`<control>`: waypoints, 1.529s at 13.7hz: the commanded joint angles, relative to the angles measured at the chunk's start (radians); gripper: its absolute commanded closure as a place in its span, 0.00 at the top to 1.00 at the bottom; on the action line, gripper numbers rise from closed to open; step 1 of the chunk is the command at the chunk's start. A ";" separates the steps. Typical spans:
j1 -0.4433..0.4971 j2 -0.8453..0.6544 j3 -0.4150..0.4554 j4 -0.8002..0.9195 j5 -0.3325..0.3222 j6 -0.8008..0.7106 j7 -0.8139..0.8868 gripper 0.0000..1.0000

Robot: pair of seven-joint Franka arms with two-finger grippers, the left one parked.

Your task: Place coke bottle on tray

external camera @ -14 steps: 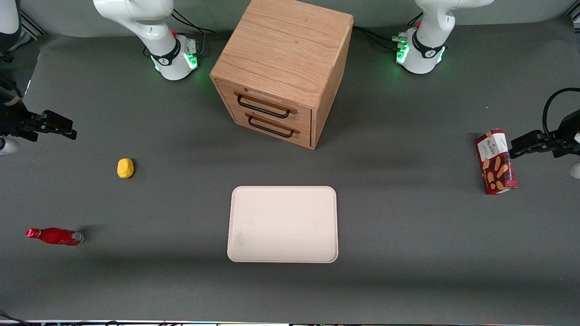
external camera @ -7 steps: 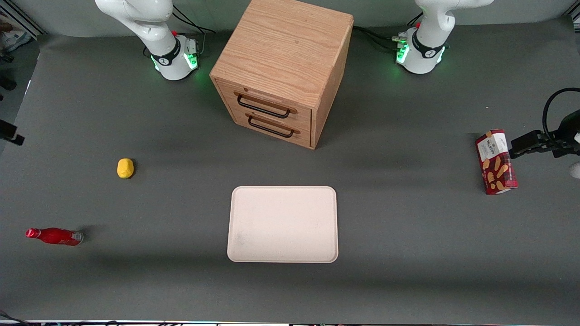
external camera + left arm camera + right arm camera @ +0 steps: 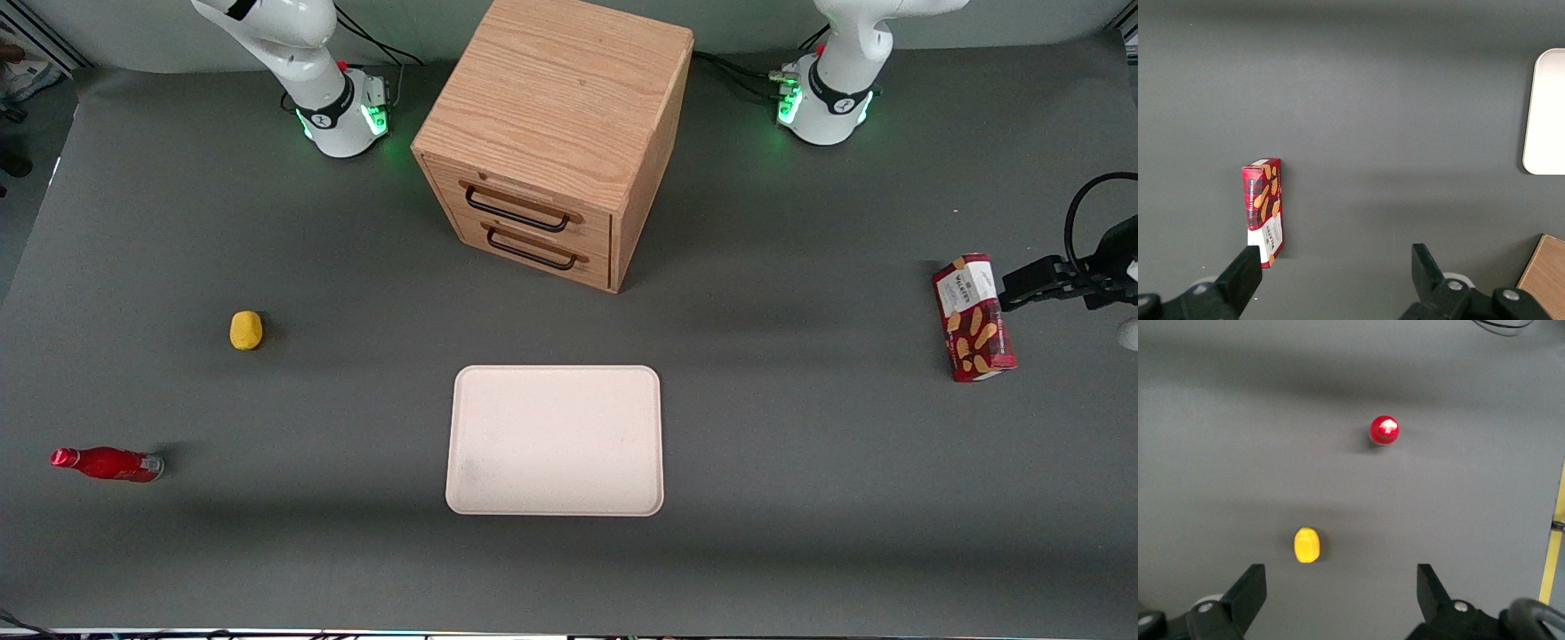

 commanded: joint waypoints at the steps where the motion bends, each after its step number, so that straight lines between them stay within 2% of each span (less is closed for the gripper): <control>1: -0.040 0.134 0.014 0.165 0.030 -0.030 -0.074 1.00; 4: -0.054 0.189 0.019 0.212 0.036 -0.015 -0.114 1.00; 11: -0.063 0.227 0.025 0.208 0.035 0.054 -0.132 1.00; 21: -0.002 0.348 0.025 0.157 0.025 0.207 -0.118 1.00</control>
